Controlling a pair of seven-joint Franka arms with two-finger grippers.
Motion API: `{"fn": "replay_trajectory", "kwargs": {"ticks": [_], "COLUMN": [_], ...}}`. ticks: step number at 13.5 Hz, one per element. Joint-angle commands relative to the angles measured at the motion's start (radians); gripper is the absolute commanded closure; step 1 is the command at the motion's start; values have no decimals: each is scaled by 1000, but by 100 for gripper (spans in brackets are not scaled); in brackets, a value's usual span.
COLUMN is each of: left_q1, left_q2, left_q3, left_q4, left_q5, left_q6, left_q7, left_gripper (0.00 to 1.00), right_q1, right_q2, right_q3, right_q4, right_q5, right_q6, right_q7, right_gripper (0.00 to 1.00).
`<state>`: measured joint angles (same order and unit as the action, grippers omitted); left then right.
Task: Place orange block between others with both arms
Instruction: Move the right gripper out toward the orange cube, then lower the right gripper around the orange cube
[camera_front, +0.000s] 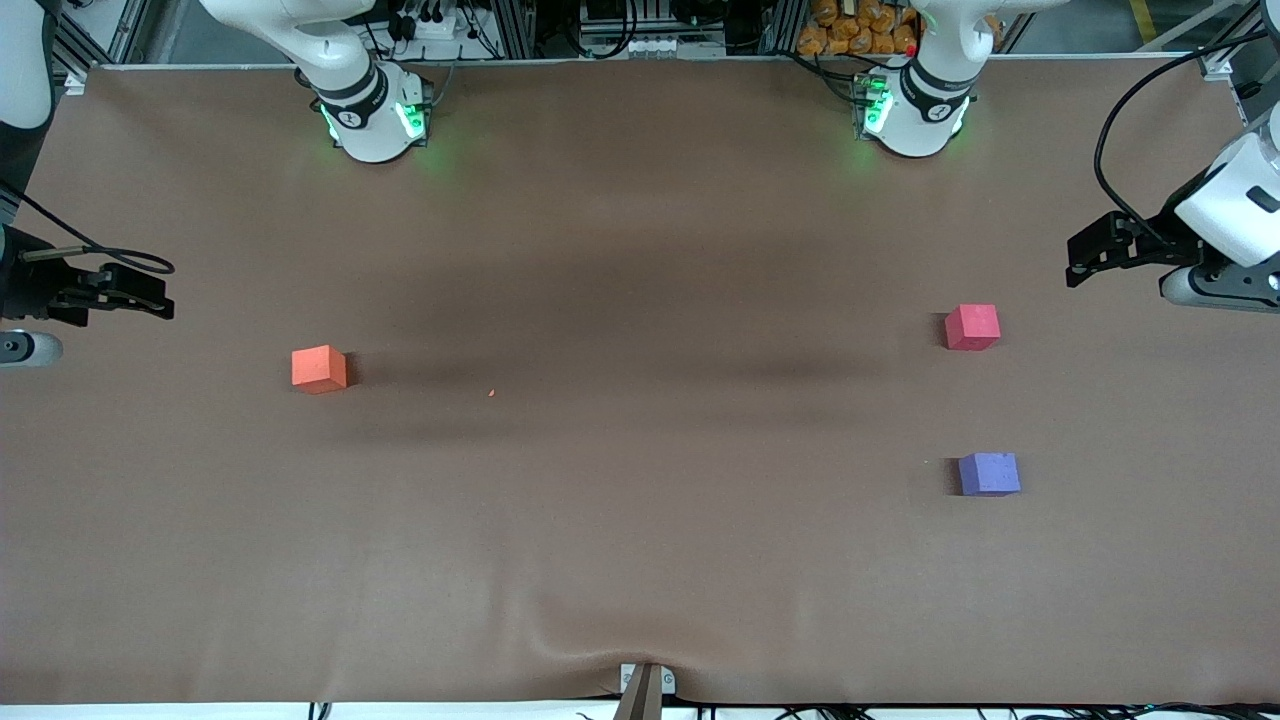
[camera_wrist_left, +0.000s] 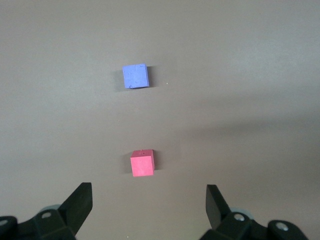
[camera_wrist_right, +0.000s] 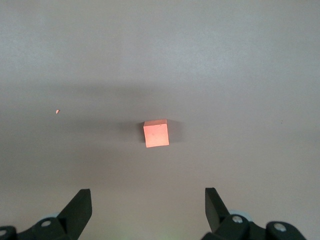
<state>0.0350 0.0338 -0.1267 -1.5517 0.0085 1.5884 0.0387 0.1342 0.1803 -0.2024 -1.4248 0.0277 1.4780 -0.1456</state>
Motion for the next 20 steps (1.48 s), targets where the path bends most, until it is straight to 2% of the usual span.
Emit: {"fn": "replay_trajectory", "kwargs": {"ticks": [1, 8, 14, 17, 20], "left_q1": [0, 5, 8, 9, 9], "left_q2": [-14, -17, -17, -17, -15], "left_q3": [-5, -25, -28, -24, -21], "left_q4": [-4, -5, -5, -7, -7], "left_q5": [22, 22, 22, 22, 22], "left_q6": [5, 4, 4, 4, 4], "left_q7": [12, 15, 20, 20, 21], "left_gripper": [0, 0, 0, 0, 0], "right_q1": [-1, -2, -10, -8, -2], "right_q2": [-2, 13, 106, 166, 238], "right_q3": [5, 5, 3, 3, 3], "right_q4": [12, 1, -65, -152, -268], "right_q5": [-6, -8, -9, -9, -9], "right_q6": [-16, -7, 25, 128, 331], "right_q7": [3, -2, -5, -5, -5], "right_gripper": [0, 0, 0, 0, 0]}}
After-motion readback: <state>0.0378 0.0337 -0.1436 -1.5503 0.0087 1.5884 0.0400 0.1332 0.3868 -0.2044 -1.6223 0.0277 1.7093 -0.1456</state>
